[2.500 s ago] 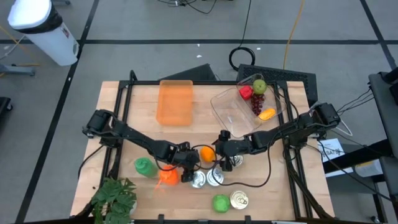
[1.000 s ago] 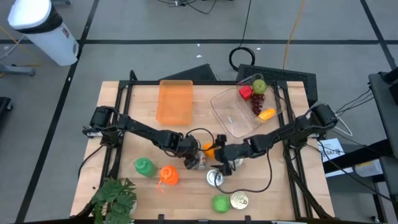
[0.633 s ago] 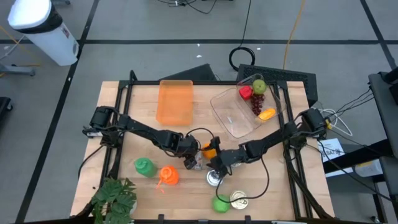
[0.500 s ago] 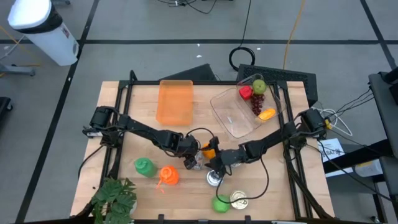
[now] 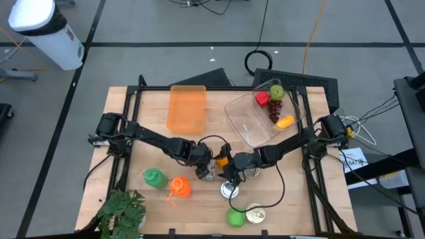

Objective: Pick & Place Food Item
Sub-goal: Put the green tuna can into the left transparent bin

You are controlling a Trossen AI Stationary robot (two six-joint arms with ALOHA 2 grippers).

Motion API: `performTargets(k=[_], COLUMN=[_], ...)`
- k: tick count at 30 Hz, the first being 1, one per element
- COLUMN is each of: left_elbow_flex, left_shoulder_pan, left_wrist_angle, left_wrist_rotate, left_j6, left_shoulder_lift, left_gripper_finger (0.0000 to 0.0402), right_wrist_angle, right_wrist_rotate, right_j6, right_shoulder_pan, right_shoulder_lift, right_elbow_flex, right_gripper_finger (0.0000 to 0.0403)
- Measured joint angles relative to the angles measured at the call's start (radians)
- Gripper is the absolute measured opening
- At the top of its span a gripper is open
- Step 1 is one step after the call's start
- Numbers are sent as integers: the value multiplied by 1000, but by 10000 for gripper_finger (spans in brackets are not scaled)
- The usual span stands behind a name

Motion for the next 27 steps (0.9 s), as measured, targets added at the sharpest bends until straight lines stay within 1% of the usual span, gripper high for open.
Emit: performTargets(k=[4,9,13,21,23,27], left_elbow_flex=[0,-1,-4,-2,-2,-2], left_shoulder_pan=[-1,-2,-3,-2,-2,-3], left_wrist_angle=[-6,-15,-47,-53,-52,-52], left_wrist_rotate=[19,26,-20,-118,-146,-204], left_j6=[23,24,25,100,115,123], left_shoulder_lift=[0,-12,-62,-212,-248,-307], left_gripper_finger=[296,296,296,296,296,296], right_wrist_angle=[3,8,17,17,-35,-255], right_wrist_rotate=[-33,-31,-30,-32,-33,-69], right_j6=[-13,-12,22,79,115,151], right_shoulder_pan=[0,0,0,0,-6,-22], right_shoulder_lift=[0,0,0,0,0,0], right_elbow_flex=[0,0,0,10,44,169], right_gripper_finger=[364,364,364,364,364,363])
